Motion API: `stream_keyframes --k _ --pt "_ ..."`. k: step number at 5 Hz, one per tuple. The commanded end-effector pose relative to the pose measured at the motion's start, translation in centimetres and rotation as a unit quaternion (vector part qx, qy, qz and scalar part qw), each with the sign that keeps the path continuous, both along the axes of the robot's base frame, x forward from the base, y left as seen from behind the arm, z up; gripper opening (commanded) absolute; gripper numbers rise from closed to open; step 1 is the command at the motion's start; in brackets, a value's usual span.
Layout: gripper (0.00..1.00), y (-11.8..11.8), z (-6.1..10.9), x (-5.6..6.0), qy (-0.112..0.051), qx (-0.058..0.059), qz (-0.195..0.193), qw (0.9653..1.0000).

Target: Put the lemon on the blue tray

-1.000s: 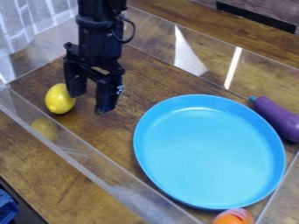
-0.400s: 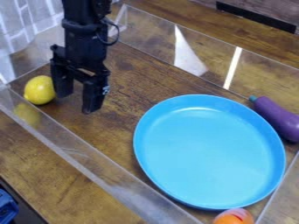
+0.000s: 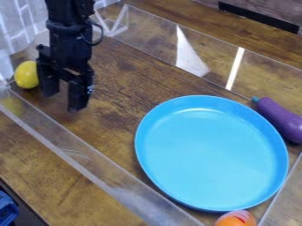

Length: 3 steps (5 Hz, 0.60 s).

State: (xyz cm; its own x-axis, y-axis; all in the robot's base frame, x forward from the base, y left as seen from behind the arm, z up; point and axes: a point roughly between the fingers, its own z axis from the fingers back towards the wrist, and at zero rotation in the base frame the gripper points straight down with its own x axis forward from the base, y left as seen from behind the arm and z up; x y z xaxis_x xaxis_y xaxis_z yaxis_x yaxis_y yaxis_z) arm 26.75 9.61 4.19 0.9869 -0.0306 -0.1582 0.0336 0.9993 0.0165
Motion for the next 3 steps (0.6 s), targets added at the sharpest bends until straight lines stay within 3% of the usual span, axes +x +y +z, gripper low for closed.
stream_keyframes --k 1,3 --pt "1.0 2.1 2.0 -0.3 -0.026 0.016 0.01 0.9995" --pt "1.0 4.1 2.7 -0.4 -0.045 0.028 -0.003 0.9986"
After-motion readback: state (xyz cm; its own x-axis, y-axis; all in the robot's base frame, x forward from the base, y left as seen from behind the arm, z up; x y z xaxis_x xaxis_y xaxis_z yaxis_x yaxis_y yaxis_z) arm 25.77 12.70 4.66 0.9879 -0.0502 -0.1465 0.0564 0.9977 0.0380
